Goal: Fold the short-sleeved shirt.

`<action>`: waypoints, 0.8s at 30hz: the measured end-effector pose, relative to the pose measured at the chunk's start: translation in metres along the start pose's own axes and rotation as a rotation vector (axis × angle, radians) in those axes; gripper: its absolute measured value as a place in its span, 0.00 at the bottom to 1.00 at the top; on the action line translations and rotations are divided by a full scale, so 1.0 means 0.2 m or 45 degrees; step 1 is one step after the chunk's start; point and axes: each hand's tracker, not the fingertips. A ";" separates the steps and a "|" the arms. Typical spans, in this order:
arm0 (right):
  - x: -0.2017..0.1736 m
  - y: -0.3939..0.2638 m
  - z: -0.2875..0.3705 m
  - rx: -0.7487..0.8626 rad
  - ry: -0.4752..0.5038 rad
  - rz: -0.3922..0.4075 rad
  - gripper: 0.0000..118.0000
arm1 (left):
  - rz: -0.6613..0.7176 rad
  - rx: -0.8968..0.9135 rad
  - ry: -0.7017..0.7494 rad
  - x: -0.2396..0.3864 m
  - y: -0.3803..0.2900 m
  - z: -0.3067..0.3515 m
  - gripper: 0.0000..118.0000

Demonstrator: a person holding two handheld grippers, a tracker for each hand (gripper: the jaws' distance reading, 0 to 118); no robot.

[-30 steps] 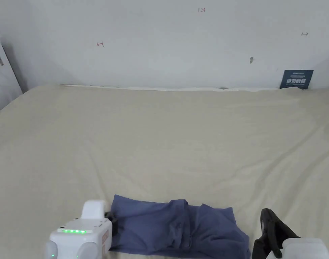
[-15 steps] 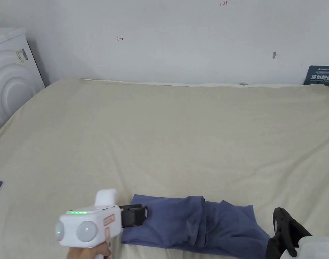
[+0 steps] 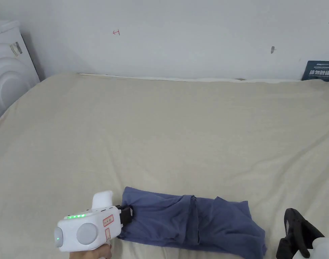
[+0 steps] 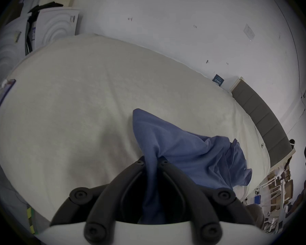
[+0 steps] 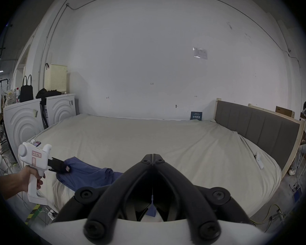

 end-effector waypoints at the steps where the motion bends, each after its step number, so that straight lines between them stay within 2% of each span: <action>1: 0.00 0.00 0.00 0.005 0.003 0.002 0.01 | -0.013 0.012 0.037 -0.01 0.01 0.04 0.07; 5: -0.02 0.02 0.01 0.021 0.017 0.011 0.01 | -0.045 0.048 0.139 -0.18 0.09 0.23 0.07; 8: -0.03 0.02 0.00 0.020 0.027 0.009 0.01 | -0.103 0.123 0.292 -0.31 0.16 0.38 0.07; 11: -0.04 0.01 0.00 0.018 0.041 -0.007 0.01 | -0.141 0.138 0.311 -0.29 0.19 0.45 0.07; 16: -0.07 0.01 0.01 0.021 0.053 -0.014 0.01 | -0.389 0.210 0.184 0.15 0.14 0.47 0.07; 20: -0.07 0.01 0.02 0.026 0.056 -0.011 0.01 | -0.545 0.177 0.082 0.52 0.04 0.30 0.07; 24: -0.04 0.01 0.03 0.012 0.035 -0.005 0.01 | -0.534 0.072 -0.016 0.74 -0.06 0.00 0.07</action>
